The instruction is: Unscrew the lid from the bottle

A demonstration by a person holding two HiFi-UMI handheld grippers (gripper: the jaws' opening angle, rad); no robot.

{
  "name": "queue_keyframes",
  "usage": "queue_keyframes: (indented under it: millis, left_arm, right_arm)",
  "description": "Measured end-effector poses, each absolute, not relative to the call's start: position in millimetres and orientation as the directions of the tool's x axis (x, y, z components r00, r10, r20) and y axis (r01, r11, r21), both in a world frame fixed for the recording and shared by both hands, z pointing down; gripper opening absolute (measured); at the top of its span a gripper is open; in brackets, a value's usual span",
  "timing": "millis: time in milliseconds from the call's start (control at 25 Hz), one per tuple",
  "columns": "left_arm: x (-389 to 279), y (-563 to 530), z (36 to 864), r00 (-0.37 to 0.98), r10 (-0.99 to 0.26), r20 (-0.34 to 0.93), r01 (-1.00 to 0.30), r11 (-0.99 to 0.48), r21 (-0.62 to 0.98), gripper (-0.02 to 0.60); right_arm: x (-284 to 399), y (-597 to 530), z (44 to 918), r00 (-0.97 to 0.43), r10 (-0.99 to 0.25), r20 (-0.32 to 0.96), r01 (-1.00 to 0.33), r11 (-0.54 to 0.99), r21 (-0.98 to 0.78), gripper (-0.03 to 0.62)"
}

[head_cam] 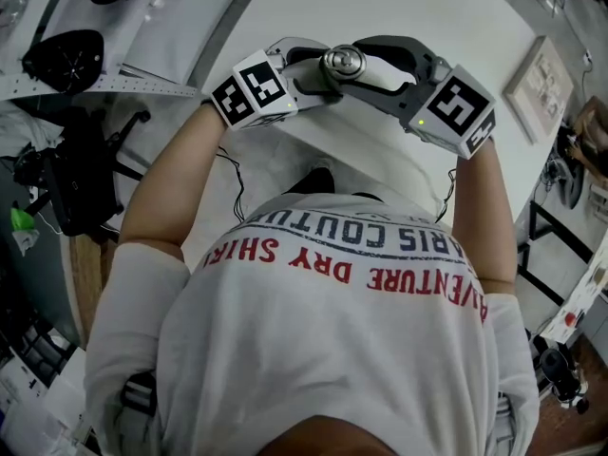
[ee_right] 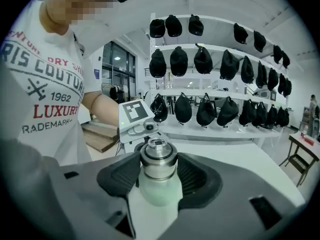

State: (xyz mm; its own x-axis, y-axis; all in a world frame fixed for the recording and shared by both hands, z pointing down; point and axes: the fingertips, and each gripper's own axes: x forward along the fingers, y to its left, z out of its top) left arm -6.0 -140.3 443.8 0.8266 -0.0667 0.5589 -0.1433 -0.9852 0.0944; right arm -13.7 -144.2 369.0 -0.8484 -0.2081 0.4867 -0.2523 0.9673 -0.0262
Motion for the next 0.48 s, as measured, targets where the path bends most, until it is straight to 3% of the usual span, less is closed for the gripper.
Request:
queue_keyframes:
  millis: [480]
  left_arm:
    - [-10.7, -139.4, 444.8, 0.812, 0.077, 0.579, 0.026, -0.995, 0.096, 0.344]
  right_arm:
    - [-19.9, -144.1, 367.0, -0.856, -0.120, 0.503, -0.154, 0.988, -0.026, 0.235]
